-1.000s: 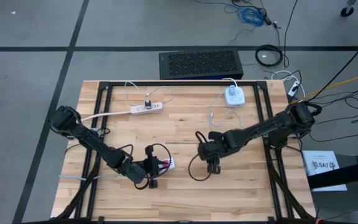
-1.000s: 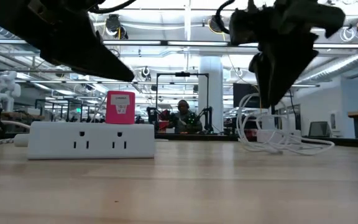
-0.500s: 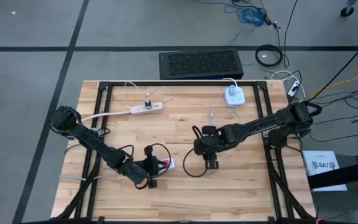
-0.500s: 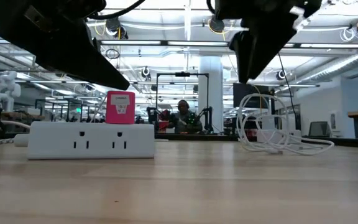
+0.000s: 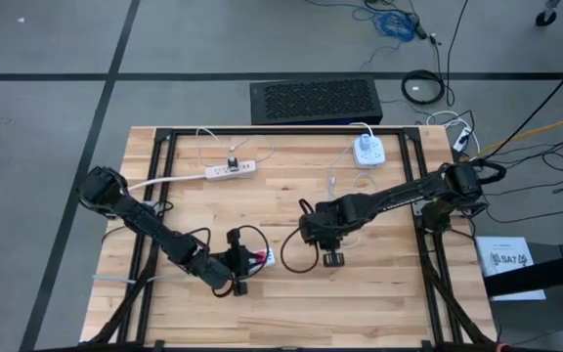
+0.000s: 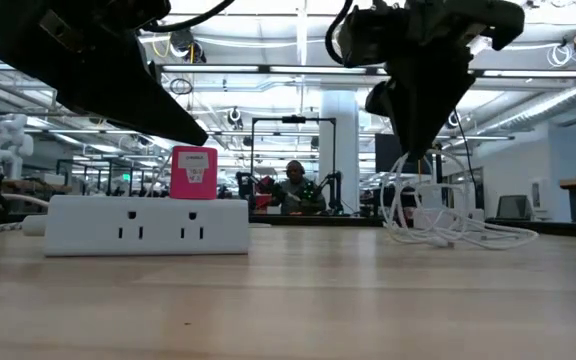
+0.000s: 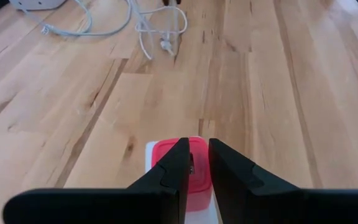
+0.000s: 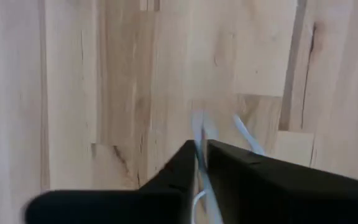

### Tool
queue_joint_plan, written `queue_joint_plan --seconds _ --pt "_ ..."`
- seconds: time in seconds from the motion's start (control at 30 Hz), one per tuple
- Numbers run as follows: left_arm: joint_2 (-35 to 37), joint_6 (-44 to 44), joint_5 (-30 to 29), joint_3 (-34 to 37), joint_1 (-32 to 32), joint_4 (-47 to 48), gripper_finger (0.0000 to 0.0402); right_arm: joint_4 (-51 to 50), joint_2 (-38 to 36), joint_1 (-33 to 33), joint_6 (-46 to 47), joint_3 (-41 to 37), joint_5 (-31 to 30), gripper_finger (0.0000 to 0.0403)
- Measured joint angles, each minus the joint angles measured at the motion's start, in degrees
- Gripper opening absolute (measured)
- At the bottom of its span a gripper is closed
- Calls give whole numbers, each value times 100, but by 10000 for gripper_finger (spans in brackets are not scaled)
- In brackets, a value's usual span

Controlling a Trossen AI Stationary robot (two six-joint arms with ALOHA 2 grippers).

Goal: Insert USB
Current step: Insert the white cable charger into the pink charger adapter

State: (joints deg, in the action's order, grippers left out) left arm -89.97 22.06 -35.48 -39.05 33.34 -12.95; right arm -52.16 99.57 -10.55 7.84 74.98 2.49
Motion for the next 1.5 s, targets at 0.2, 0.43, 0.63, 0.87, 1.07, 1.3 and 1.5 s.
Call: queue_joint_plan --seconds 0.2,0.43,0.63,0.87,1.07,1.3,1.5 --pt "0 0 -256 0 0 -3 68 50 0 9 159 56 37 8" --pt "0 11 -1082 0 -10 -47 68 241 -332 -194 1013 160 -922 2" --pt "0 13 -999 0 -166 -427 68 792 -809 -595 2043 166 -2483 1" --pt "0 87 -816 1 -525 -1113 78 1745 -890 -1169 2115 168 -3378 0" --pt "0 164 -592 1 -690 -1810 135 1953 -890 -1464 2041 168 -3975 0" --pt "0 149 -550 1 -719 -2265 186 2278 -890 -1551 1810 168 -4164 0" --pt "-165 155 -636 4 -833 -2454 190 2700 -890 -1543 1509 168 -4146 0"
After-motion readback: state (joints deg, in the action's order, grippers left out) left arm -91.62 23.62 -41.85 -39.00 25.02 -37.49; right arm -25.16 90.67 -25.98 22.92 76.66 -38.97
